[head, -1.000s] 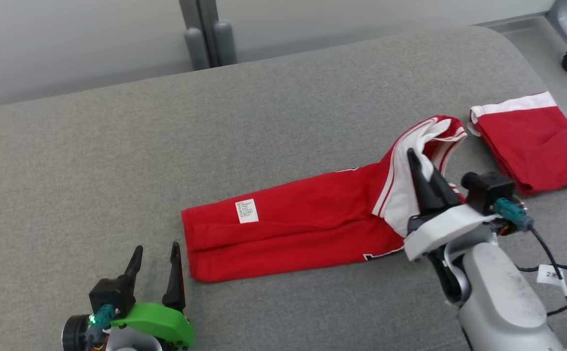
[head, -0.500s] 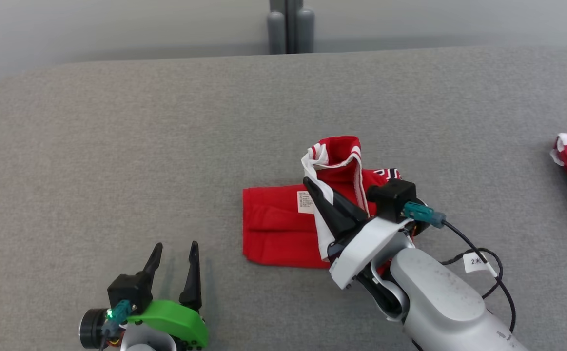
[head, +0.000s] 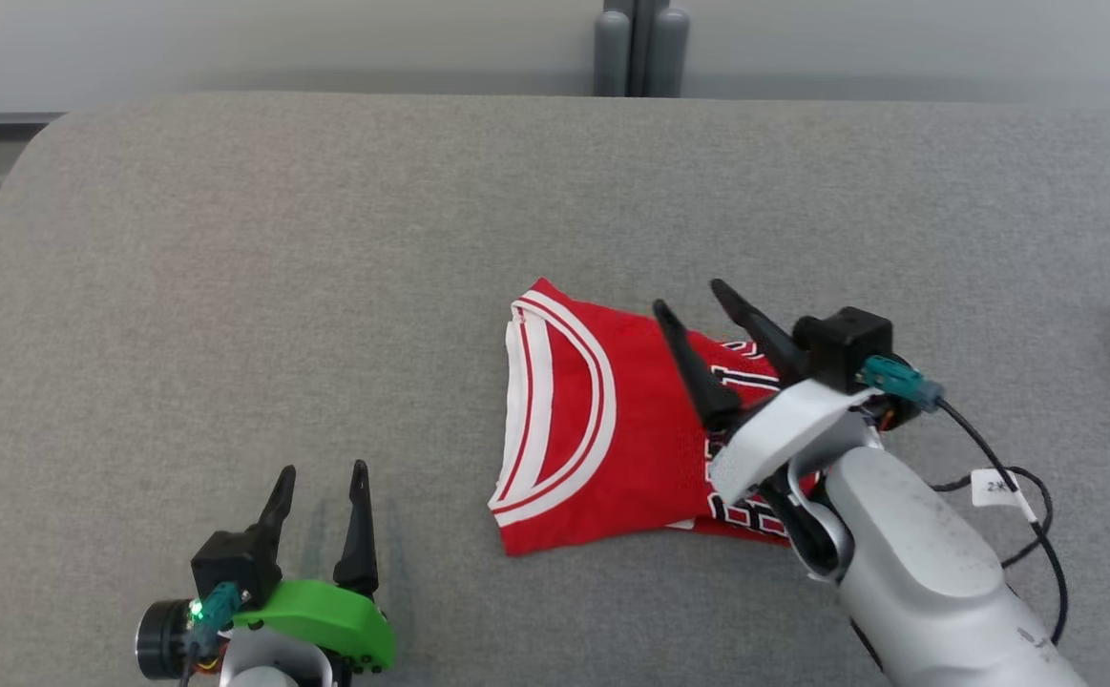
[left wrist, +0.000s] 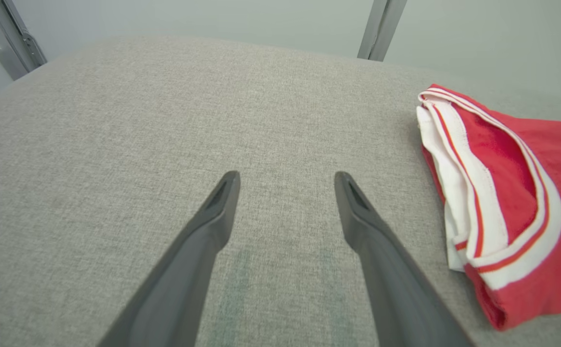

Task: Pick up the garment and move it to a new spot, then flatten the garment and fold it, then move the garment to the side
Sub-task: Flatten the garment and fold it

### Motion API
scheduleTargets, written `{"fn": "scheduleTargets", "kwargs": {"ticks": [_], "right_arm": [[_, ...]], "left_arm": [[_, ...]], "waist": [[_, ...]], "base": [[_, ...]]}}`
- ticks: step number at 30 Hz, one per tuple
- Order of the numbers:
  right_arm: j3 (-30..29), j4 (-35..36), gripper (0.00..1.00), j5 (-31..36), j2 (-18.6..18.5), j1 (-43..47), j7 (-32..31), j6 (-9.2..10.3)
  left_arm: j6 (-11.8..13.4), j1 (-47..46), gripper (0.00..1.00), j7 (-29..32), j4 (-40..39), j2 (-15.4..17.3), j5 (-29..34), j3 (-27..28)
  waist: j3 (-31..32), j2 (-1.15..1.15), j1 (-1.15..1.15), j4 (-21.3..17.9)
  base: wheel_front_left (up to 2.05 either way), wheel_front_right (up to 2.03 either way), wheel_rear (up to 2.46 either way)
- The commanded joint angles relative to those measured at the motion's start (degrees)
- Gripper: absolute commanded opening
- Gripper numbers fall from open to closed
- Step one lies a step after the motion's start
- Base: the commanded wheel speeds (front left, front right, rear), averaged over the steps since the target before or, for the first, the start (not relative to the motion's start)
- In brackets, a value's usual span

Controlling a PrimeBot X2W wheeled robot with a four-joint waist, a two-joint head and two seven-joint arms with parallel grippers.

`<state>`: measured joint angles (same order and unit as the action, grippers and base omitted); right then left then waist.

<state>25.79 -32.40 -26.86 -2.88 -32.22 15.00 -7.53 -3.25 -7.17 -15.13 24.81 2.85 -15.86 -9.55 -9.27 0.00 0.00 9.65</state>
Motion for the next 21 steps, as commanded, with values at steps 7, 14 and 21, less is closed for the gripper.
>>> {"fn": "scheduleTargets", "kwargs": {"ticks": [7, 14, 21], "right_arm": [[-15.87, 0.99, 1.0, 15.15, -0.12, 8.47, 0.2, 0.1], [-22.65, 2.99, 1.0, 20.78, -0.12, 15.31, 0.21, 0.1], [-23.9, 2.98, 1.0, 20.0, -0.13, 22.03, 0.22, 0.09]], "left_arm": [[-0.34, -0.15, 1.0, 0.03, -1.83, 0.17, 4.65, 1.62], [-0.61, 1.6, 1.0, 0.03, -3.69, 0.29, 10.86, 1.89], [0.49, 5.46, 1.0, 0.03, -4.77, 0.22, 12.05, 3.11]], "waist": [[1.82, 0.0, 0.0, -8.13], [3.15, 0.0, 0.0, -11.51], [5.8, 0.0, 0.0, -12.78]], "base": [[0.0, 0.0, 0.0], [0.0, 0.0, 0.0], [0.0, 0.0, 0.0]]}}
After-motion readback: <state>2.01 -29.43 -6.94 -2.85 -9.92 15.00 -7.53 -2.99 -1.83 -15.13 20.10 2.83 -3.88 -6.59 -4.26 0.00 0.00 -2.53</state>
